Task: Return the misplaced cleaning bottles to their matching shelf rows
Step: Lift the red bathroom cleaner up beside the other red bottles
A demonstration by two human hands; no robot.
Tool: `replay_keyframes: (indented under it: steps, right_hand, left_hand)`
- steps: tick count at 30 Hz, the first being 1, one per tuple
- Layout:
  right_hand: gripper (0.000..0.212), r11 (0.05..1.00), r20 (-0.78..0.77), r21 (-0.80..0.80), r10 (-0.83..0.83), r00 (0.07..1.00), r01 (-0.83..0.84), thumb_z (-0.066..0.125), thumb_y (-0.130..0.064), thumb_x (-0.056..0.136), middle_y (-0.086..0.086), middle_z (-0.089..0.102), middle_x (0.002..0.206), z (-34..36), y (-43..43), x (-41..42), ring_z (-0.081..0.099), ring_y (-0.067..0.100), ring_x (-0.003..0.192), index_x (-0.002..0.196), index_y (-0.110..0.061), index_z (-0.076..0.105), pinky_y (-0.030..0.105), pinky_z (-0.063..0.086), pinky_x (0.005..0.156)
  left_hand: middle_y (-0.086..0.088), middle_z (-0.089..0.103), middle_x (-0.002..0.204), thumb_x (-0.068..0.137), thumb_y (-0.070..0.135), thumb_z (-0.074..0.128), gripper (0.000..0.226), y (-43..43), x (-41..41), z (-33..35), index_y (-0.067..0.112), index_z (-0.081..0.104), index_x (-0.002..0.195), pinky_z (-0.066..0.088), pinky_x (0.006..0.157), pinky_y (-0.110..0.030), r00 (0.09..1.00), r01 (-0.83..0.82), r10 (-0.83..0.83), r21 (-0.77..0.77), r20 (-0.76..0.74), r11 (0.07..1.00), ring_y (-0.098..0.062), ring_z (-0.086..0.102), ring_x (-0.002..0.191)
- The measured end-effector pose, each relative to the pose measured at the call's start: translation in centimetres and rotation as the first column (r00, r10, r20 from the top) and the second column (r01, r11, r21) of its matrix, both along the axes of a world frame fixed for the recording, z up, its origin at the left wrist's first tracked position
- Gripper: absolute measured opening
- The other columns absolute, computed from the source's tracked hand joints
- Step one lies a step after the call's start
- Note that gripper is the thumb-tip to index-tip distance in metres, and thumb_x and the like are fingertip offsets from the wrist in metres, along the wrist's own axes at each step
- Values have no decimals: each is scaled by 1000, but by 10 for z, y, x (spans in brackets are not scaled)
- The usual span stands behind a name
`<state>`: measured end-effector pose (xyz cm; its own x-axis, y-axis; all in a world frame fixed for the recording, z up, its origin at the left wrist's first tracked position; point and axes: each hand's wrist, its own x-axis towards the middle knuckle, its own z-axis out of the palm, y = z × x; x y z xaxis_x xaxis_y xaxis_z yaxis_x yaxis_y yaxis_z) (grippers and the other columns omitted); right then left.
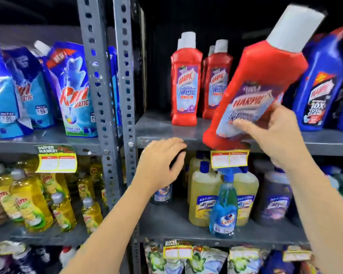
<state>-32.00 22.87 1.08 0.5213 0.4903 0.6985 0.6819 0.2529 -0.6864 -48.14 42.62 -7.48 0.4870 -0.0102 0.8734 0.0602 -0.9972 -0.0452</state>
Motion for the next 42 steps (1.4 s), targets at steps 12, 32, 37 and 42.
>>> replay_keyframes:
  steps: [12, 32, 37, 42]
  right_hand:
    - [42, 959, -48, -285, -22, 999, 8, 71, -17, 88, 0, 64, 110, 40, 61, 48, 55, -6, 77, 127, -11, 55, 4, 40, 47]
    - [85, 874, 29, -431, -237, 971, 226, 93, -15, 61, 8, 60, 131, 13, 90, 80, 58, 25, 119, 128, -9, 40, 31, 44, 97]
    - [88, 869, -28, -462, -213, 977, 177, 92, -12, 61, 7, 60, 129, 14, 104, 101, 56, 20, 111, 131, -10, 38, 34, 46, 99]
    - [94, 883, -114, -469, -73, 991, 11, 87, -6, 68, 1, 55, 131, 12, 108, 115, 53, 17, 120, 142, -16, 29, 38, 44, 107]
  left_hand:
    - [-6, 53, 143, 96, 39, 50, 52, 23, 17, -5, 11, 51, 140, 33, 106, -43, 968, -145, 163, 102, -189, 984, -24, 46, 131]
    - [-4, 54, 139, 91, 37, 58, 53, 21, 23, -11, 12, 52, 138, 31, 106, -41, 984, -135, 143, 72, -109, 988, -24, 47, 128]
    - [-4, 54, 138, 91, 37, 59, 54, 20, 23, -11, 12, 52, 138, 32, 106, -40, 984, -137, 144, 67, -109, 988, -23, 47, 128]
    - [-4, 55, 138, 90, 37, 59, 53, 19, 24, -12, 12, 53, 137, 31, 106, -40, 984, -144, 150, 64, -101, 988, -24, 47, 127]
